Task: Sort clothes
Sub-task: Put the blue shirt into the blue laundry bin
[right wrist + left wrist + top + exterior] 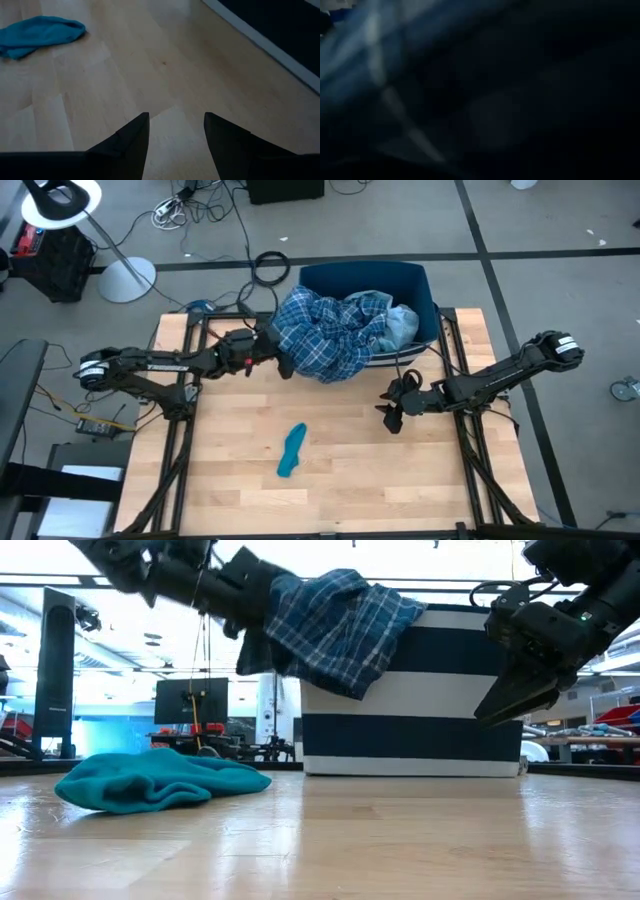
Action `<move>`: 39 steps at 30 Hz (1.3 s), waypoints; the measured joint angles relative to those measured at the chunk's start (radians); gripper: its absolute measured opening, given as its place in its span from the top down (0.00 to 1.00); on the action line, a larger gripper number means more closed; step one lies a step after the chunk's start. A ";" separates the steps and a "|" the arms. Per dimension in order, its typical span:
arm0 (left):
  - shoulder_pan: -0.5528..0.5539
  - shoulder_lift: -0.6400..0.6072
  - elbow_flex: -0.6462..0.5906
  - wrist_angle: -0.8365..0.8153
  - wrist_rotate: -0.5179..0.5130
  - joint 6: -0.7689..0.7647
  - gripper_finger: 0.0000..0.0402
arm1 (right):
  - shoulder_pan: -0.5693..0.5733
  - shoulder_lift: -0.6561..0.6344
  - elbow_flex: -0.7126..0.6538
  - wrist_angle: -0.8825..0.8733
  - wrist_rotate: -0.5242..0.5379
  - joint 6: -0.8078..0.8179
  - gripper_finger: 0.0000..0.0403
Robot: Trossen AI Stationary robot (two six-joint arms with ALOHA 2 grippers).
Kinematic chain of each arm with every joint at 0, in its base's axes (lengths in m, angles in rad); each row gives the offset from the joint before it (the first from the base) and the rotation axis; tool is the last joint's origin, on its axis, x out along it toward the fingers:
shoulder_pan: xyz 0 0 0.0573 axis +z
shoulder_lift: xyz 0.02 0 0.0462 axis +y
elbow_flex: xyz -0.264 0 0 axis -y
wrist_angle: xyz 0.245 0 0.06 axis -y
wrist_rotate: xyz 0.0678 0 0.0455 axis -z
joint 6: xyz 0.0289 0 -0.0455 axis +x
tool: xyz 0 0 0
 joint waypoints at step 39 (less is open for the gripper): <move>0.057 0.724 1.140 -0.483 0.267 0.028 1.00 | -0.001 0.000 0.000 0.022 0.018 -0.026 0.53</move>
